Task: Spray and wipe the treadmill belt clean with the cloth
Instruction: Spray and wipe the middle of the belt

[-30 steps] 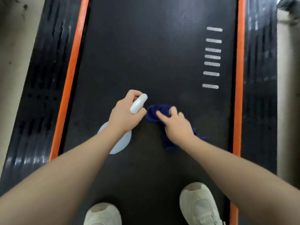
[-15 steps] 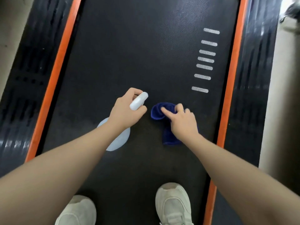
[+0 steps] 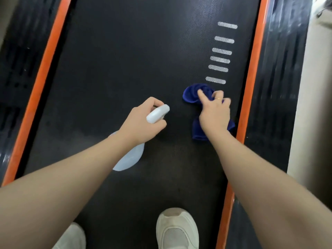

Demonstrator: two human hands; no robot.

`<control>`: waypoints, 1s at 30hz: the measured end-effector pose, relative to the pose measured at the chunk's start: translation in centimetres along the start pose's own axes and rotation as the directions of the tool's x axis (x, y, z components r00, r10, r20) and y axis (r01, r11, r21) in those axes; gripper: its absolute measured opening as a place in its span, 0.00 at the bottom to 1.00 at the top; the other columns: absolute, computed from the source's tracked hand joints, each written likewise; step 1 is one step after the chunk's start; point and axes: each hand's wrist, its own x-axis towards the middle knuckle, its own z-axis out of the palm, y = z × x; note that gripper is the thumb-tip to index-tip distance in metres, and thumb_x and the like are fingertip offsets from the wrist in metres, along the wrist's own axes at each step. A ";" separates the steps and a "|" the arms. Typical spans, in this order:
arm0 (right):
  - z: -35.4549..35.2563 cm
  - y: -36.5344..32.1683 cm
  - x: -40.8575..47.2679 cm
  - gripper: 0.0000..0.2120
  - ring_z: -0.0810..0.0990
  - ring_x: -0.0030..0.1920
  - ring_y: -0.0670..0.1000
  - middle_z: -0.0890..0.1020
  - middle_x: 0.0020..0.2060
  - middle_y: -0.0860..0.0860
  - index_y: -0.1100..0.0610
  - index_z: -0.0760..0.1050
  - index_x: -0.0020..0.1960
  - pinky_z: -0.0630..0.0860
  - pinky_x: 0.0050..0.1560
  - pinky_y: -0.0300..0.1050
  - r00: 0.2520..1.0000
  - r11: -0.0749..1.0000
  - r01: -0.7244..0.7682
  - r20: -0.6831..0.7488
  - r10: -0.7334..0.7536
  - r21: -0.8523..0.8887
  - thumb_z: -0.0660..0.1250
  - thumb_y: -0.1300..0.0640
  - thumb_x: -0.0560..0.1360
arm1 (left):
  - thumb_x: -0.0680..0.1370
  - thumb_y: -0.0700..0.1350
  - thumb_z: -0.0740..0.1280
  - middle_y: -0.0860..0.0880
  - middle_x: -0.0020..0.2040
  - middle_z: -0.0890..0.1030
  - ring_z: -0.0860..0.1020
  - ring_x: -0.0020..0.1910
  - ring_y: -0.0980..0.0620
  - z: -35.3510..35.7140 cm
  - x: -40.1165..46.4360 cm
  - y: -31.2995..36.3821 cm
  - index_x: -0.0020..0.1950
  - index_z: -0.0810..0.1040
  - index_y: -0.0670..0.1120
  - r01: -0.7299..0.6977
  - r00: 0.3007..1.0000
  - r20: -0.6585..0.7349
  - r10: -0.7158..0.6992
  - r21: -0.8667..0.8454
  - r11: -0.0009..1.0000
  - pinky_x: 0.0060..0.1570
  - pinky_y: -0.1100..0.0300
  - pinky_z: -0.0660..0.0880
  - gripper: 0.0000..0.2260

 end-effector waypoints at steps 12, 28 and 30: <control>-0.4 3.1 0.9 0.27 0.71 0.54 0.64 0.69 0.63 0.64 0.56 0.67 0.70 0.69 0.54 0.53 0.991 0.994 -0.101 -0.088 0.098 -0.034 0.55 0.67 0.72 | 0.74 0.42 0.68 0.51 0.52 0.79 0.77 0.50 0.53 5.1 0.8 1.3 0.56 0.75 0.49 0.032 0.999 0.010 -0.031 -0.139 0.990 0.46 0.60 0.74 0.11; -1.6 3.5 -2.4 0.26 0.69 0.57 0.62 0.68 0.64 0.61 0.56 0.71 0.68 0.65 0.58 0.46 0.988 0.947 -0.121 -0.057 0.144 0.297 0.57 0.70 0.71 | 0.73 0.42 0.69 0.51 0.51 0.79 0.77 0.50 0.52 6.5 -0.3 0.8 0.54 0.76 0.49 0.111 0.990 0.084 -0.112 0.008 0.994 0.45 0.59 0.73 0.11; -3.1 5.1 -4.4 0.24 0.72 0.54 0.58 0.73 0.58 0.60 0.58 0.76 0.62 0.65 0.56 0.40 0.946 0.862 -0.125 -0.203 0.252 0.491 0.56 0.67 0.69 | 0.72 0.43 0.69 0.50 0.51 0.79 0.78 0.48 0.51 7.1 -1.3 0.8 0.53 0.75 0.51 0.083 0.984 0.154 -0.092 0.061 0.995 0.47 0.54 0.76 0.11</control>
